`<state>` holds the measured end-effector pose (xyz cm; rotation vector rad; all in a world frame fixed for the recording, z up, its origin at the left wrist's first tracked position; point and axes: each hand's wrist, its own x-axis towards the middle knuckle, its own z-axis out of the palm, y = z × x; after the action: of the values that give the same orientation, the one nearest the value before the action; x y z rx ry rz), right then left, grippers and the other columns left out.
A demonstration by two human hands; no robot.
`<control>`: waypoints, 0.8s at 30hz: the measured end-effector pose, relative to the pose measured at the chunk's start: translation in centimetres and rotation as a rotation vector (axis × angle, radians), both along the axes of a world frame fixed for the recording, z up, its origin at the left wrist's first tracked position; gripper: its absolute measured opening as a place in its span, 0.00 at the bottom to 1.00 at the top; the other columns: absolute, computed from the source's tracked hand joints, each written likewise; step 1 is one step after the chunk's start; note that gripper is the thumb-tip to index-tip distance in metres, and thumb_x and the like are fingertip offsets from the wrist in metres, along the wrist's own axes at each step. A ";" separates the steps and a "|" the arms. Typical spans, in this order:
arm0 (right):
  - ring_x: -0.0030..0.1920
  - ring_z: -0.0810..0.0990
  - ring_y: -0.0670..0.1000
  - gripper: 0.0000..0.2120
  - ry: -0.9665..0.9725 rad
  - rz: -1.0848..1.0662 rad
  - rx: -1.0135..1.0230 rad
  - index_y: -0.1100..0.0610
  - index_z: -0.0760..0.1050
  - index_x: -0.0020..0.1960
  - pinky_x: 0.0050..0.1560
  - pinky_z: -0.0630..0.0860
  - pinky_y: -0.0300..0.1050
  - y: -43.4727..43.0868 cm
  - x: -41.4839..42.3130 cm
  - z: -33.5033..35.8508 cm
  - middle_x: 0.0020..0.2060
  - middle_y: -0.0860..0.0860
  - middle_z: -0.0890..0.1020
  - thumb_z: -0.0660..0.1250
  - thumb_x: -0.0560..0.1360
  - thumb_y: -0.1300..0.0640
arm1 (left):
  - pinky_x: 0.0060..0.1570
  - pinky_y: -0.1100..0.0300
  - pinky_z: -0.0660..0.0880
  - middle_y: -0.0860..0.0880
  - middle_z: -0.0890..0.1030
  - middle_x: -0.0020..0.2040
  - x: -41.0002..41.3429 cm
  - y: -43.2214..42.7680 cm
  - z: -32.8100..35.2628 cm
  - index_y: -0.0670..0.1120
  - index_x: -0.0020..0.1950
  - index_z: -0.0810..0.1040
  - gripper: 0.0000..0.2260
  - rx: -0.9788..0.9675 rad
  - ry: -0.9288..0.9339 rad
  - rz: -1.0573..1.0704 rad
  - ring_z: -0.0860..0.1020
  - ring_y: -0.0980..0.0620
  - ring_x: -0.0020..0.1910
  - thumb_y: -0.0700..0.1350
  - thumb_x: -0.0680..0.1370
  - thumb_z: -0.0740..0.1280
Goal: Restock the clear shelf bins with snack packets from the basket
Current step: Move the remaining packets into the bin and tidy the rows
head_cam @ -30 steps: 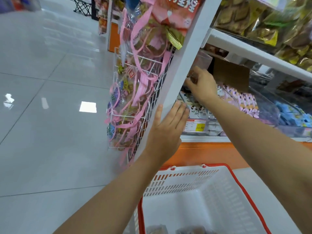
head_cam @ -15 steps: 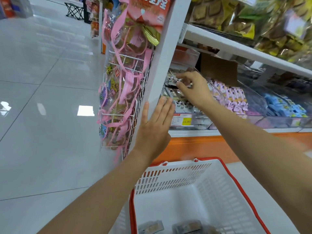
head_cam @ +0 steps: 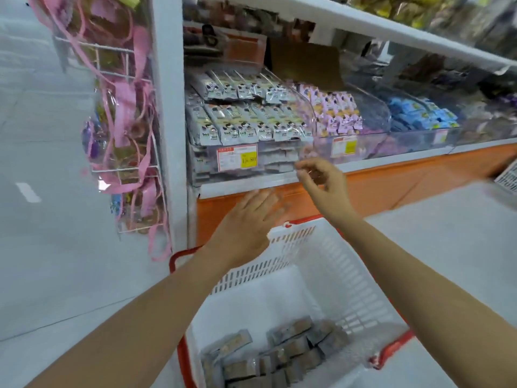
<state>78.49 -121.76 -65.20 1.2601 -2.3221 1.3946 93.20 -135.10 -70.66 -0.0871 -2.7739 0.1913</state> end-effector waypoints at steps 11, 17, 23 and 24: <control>0.39 0.77 0.45 0.06 -0.278 -0.044 0.583 0.52 0.80 0.54 0.44 0.76 0.40 8.0 0.1 -17.3 0.43 0.49 0.81 0.68 0.77 0.56 | 0.75 0.51 0.34 0.48 0.38 0.80 -0.9 -0.3 -7.4 0.48 0.80 0.37 0.38 0.118 -0.481 0.186 0.38 0.48 0.79 0.50 0.81 0.62; 0.44 0.78 0.47 0.11 -0.363 0.134 0.859 0.50 0.77 0.58 0.50 0.77 0.43 6.4 2.2 -22.7 0.47 0.47 0.79 0.68 0.77 0.51 | 0.77 0.50 0.39 0.48 0.42 0.81 -0.6 -1.1 -9.7 0.47 0.79 0.36 0.38 0.125 -0.457 0.233 0.41 0.48 0.79 0.51 0.81 0.60; 0.47 0.74 0.47 0.19 -0.250 0.580 1.178 0.51 0.72 0.64 0.51 0.71 0.43 3.2 5.4 -27.8 0.57 0.50 0.76 0.69 0.75 0.48 | 0.77 0.47 0.37 0.47 0.41 0.81 -0.5 -0.8 -10.3 0.46 0.79 0.35 0.37 0.041 -0.415 0.230 0.40 0.45 0.79 0.54 0.82 0.58; 0.47 0.72 0.47 0.19 -0.234 0.609 1.195 0.51 0.72 0.64 0.51 0.70 0.43 2.9 5.9 -28.4 0.57 0.51 0.76 0.70 0.75 0.48 | 0.77 0.47 0.38 0.46 0.41 0.81 -0.5 -0.8 -10.3 0.45 0.79 0.35 0.37 0.031 -0.407 0.227 0.40 0.45 0.79 0.54 0.82 0.58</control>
<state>84.43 -118.85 -93.63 2.2933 -3.2003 0.0023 92.72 -135.87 -80.96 0.2226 -3.1891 0.2067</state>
